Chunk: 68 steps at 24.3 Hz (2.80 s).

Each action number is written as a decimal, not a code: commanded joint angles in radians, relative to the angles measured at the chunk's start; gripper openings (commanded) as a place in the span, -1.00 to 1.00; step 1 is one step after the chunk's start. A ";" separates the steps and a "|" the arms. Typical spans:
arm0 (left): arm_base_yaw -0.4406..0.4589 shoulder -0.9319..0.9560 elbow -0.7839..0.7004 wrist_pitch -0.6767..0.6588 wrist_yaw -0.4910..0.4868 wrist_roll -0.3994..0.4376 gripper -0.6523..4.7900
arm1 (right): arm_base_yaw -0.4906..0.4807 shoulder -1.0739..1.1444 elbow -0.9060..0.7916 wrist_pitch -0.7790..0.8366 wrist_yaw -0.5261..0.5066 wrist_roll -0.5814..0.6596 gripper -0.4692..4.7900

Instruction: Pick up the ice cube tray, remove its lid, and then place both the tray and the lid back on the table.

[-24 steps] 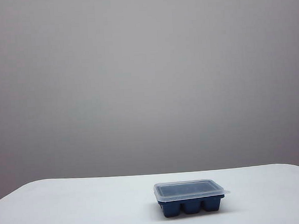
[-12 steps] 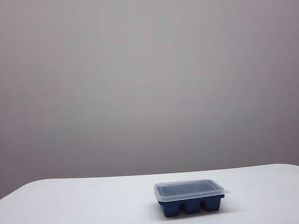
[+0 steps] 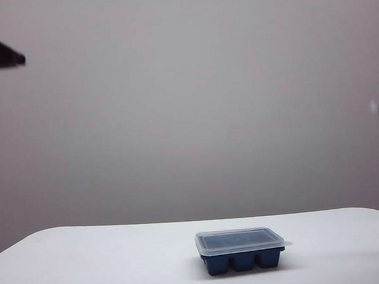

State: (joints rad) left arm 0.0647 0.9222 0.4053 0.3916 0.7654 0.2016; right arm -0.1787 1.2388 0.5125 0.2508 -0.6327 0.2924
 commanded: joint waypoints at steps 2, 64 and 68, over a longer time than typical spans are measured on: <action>-0.136 0.166 0.003 0.099 0.020 0.127 -0.43 | 0.030 0.299 0.003 0.203 -0.159 0.039 -0.84; -0.320 0.465 0.003 0.327 -0.002 0.093 -0.43 | 0.273 0.864 0.539 -0.409 -0.315 -0.169 -0.22; -0.320 0.465 0.003 0.327 -0.002 0.093 -0.43 | 0.292 0.865 0.539 -0.381 -0.315 -0.146 -0.22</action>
State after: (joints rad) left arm -0.2543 1.3903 0.4061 0.7071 0.7586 0.2962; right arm 0.1017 2.1063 1.0492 -0.1459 -0.9367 0.1375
